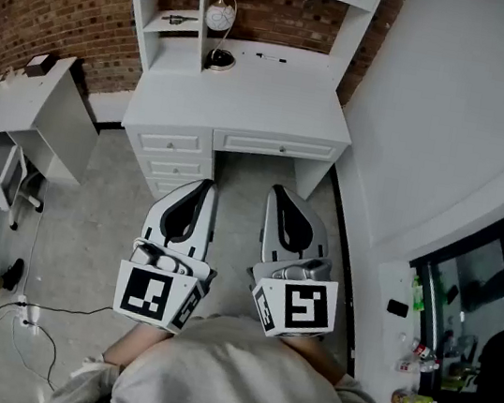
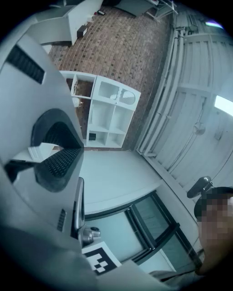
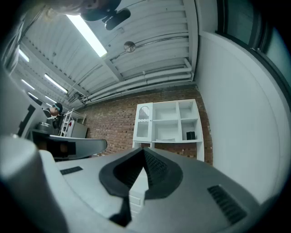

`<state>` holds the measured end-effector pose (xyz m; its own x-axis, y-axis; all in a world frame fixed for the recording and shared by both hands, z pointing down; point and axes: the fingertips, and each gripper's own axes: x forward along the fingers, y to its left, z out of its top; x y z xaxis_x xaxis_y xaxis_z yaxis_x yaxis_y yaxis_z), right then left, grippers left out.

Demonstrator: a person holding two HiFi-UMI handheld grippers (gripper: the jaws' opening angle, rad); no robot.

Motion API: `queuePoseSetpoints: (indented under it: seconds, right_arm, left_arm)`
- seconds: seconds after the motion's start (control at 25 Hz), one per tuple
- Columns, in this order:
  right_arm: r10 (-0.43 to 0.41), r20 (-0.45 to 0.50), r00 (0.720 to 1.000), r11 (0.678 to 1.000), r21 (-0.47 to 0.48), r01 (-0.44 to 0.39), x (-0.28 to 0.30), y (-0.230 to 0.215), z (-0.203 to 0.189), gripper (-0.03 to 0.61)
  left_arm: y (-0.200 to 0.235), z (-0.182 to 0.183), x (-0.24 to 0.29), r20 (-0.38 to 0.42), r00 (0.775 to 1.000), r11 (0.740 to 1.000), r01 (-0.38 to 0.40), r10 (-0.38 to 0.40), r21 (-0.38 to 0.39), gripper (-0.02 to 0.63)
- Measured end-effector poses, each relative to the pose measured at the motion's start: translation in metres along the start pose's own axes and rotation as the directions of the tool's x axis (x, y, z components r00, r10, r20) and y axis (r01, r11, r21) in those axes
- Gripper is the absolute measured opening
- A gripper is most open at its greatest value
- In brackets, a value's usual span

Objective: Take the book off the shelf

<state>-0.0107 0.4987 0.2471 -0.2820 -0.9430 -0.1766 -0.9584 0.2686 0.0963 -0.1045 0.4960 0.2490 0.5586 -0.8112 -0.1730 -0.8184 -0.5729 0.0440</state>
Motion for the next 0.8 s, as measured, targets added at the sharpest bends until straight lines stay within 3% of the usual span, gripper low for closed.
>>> queuePoseSetpoints:
  seconds: [0.16,0.8]
  right_arm:
    - [-0.007,-0.004,1.000,1.000,0.004,0.007,0.006,0.002,-0.004,0.018]
    - [0.011,0.021,1.000,0.999,0.041,-0.012,0.041,-0.007,-0.013,0.018]
  left_arm:
    - [0.006,-0.005,0.004,-0.014,1.000,0.999,0.013,-0.013,-0.035,0.009]
    - [0.025,-0.016,0.033,-0.012,1.000,0.999,0.025,-0.025,-0.030,0.009]
